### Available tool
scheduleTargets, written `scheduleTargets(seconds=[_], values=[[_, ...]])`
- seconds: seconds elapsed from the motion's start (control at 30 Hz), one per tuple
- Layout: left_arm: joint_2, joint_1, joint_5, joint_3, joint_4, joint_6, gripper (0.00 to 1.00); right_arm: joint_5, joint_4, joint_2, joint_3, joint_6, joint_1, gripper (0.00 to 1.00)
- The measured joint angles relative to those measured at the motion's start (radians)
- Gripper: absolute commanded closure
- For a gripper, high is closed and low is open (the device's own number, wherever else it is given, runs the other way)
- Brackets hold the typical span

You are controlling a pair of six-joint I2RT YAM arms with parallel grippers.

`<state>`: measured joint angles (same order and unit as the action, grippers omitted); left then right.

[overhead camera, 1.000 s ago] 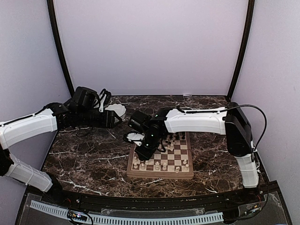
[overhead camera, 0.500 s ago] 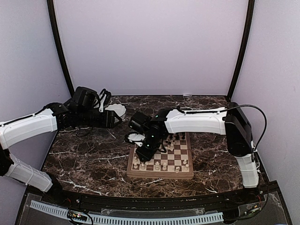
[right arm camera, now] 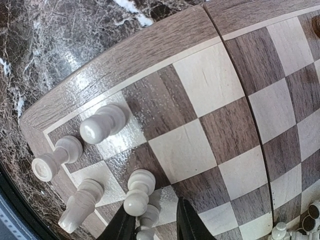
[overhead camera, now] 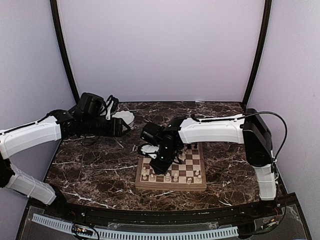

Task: Set up the chess pieces on the board
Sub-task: Adjust the pawn at c2, then adjust the pawn at b2.

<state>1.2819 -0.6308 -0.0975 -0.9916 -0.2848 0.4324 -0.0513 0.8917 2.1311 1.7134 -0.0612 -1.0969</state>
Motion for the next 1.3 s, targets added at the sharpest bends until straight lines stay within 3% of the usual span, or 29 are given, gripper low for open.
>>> scheduleTargets(seconds=[0.5, 0.83, 1.3], values=[[0.007, 0.000, -0.012, 0.000, 0.008, 0.010, 0.42, -0.006, -0.003, -0.006, 0.001, 0.012, 0.007, 0.71], [0.007, 0.000, -0.017, 0.000, 0.010, 0.013, 0.42, -0.076, -0.013, -0.014, 0.014, 0.032, 0.007, 0.83], [0.007, 0.000, -0.017, 0.008, 0.010, 0.014, 0.42, -0.080, -0.015, 0.011, 0.062, 0.033, 0.007, 0.85]])
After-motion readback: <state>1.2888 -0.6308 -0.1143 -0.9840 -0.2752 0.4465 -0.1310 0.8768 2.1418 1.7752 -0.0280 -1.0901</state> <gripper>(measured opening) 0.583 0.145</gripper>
